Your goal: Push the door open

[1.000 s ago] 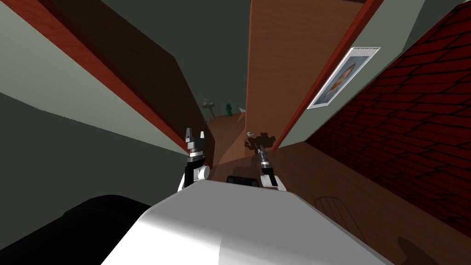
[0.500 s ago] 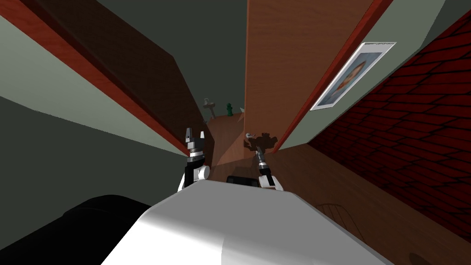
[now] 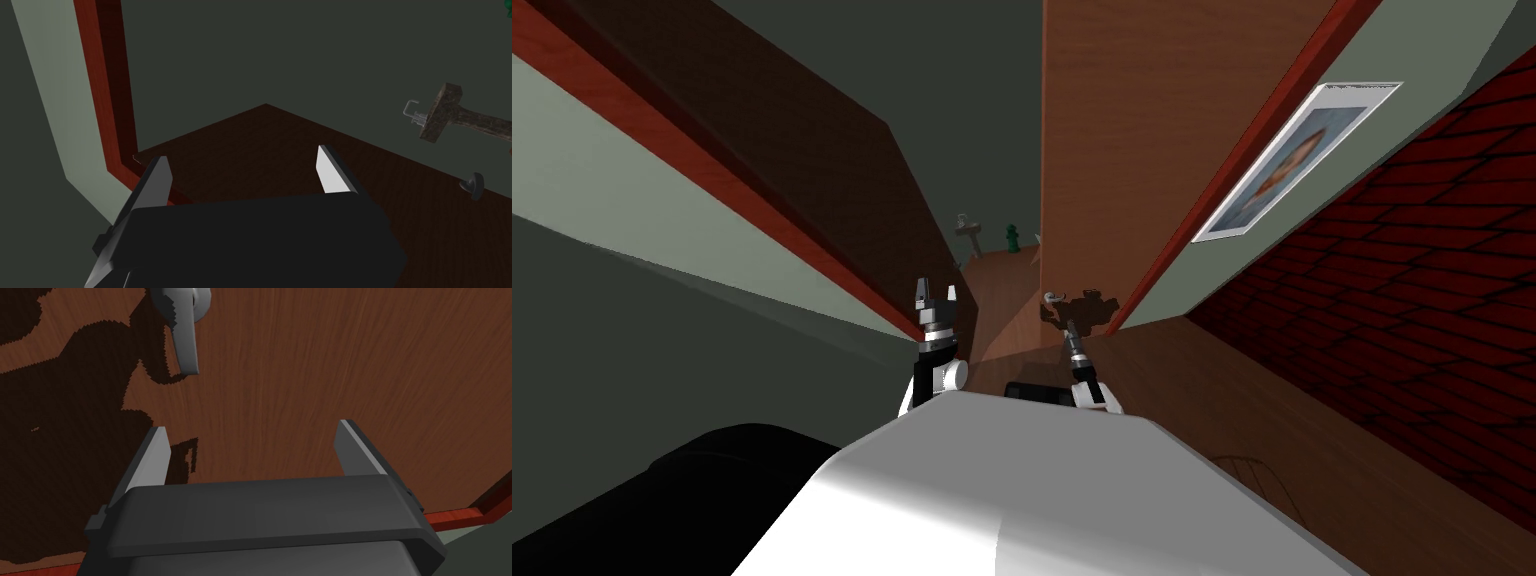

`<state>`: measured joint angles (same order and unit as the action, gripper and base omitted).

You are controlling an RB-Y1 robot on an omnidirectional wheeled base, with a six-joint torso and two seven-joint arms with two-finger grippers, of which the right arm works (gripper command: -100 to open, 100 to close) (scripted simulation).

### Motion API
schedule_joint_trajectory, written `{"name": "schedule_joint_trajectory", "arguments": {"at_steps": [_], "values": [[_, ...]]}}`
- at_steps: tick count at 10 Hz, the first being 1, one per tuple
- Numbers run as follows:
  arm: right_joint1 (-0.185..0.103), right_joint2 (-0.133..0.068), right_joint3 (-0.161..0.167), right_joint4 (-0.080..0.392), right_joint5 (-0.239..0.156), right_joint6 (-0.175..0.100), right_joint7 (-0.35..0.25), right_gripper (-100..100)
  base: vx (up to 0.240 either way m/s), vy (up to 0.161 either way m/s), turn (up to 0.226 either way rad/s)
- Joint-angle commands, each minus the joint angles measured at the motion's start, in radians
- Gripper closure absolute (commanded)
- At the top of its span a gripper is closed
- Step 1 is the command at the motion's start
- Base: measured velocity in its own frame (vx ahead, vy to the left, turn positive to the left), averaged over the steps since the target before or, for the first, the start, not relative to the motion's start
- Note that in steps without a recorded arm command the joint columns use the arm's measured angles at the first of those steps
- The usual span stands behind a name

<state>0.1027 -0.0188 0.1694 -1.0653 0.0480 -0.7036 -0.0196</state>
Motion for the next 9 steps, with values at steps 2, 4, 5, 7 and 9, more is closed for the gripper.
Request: {"name": "schedule_joint_trajectory", "arguments": {"at_steps": [2, 4, 5, 7, 9], "values": [[-0.026, 0.017, 0.012, 0.074, 0.008, -0.014, 0.006, -100, 0.087, -0.084, 0.063], [-0.031, 0.021, 0.014, 0.09, 0.01, -0.017, 0.007, -100, 0.075, -0.072, 0.022], [-0.037, 0.025, 0.017, 0.105, 0.011, -0.019, 0.008, -100, 0.067, -0.055, 0.036], [-0.053, 0.038, 0.025, 0.151, 0.017, -0.026, 0.011, -100, 0.095, -0.092, 0.051], [-0.068, 0.053, 0.032, 0.193, 0.021, -0.033, 0.013, -100, 0.138, -0.113, 0.052]]}}
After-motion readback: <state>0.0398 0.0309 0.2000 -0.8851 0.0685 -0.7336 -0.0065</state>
